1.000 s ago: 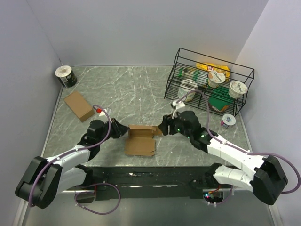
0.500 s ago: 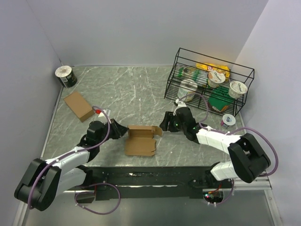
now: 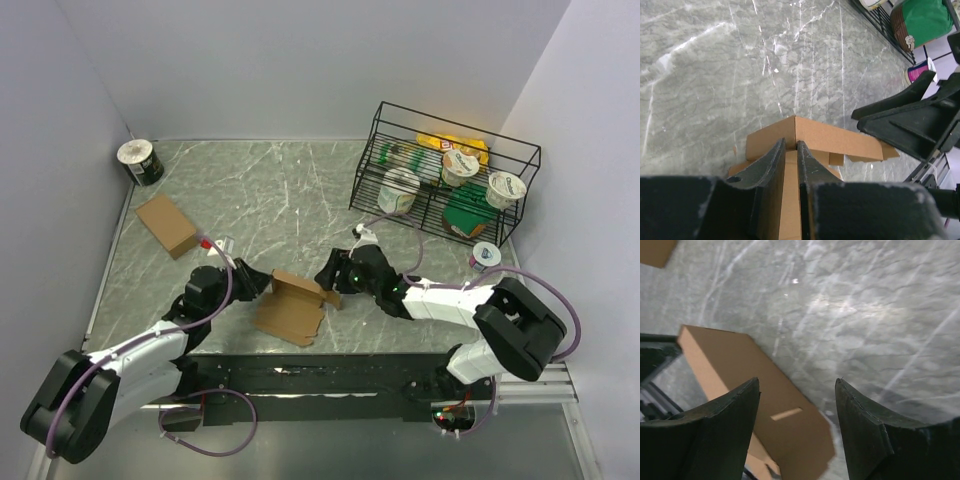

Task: Fold the paper box

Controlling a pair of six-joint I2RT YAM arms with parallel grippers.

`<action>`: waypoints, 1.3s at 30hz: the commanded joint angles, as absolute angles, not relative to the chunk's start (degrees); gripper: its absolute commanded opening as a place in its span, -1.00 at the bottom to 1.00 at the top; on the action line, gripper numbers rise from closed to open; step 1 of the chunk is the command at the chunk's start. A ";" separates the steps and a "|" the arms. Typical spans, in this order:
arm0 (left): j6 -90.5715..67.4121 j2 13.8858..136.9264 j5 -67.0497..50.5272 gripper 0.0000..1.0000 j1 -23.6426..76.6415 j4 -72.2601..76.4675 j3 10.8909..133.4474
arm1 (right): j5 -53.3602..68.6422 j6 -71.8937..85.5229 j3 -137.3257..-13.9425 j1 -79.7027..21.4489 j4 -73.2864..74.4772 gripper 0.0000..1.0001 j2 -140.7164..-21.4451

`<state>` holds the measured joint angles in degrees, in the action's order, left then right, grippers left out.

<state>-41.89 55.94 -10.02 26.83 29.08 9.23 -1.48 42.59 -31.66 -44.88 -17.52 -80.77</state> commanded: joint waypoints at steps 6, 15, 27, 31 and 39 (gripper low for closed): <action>-44.73 53.62 -2.72 -0.61 31.11 25.58 7.38 | -4.76 48.53 -27.96 -44.83 -27.14 0.42 -78.76; -42.98 53.61 -4.74 -0.61 31.11 24.70 8.26 | 5.98 25.50 -23.82 -40.78 -18.56 0.61 -63.56; -42.80 56.25 -6.33 -0.61 31.11 26.54 9.14 | 13.36 0.80 -32.34 -40.96 -3.96 0.59 -64.33; -42.89 56.34 -6.42 -0.61 31.11 26.37 9.14 | 12.75 0.53 -33.92 -41.48 -4.74 0.56 -67.14; -43.24 55.64 -5.54 -0.62 31.11 25.49 8.97 | 9.77 -1.15 -36.91 -45.43 -3.34 0.00 -72.86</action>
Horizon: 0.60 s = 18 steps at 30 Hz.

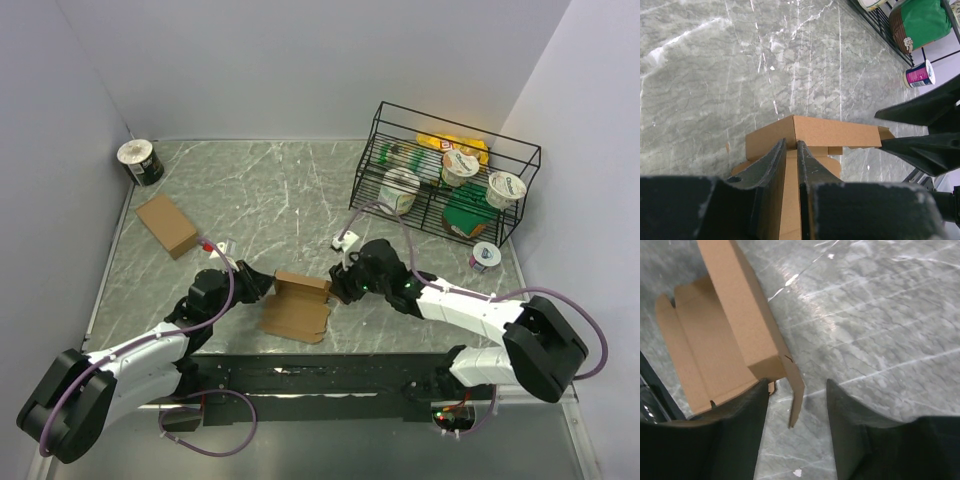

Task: Fold the paper box

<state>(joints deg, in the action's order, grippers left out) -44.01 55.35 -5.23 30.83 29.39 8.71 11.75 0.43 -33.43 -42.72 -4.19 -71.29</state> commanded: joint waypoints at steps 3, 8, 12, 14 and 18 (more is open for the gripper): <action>-43.16 55.63 -5.36 -0.62 31.11 25.40 8.96 | 6.42 -0.09 -38.23 -46.84 -1.94 -0.17 -73.91; -43.24 56.25 -5.54 -0.62 31.11 25.75 8.96 | 3.09 3.60 -39.90 -48.25 -0.27 -0.31 -75.14; -43.42 56.43 -5.54 -0.63 31.11 26.02 8.88 | 0.80 4.57 -41.04 -49.13 1.93 -0.45 -76.29; -43.33 56.16 -5.36 -0.63 31.11 25.75 8.96 | 0.09 4.74 -40.78 -49.31 2.46 -0.48 -76.29; -43.33 55.37 -5.01 -0.63 31.11 25.23 8.70 | -1.39 5.18 -39.82 -49.39 2.63 -0.91 -75.50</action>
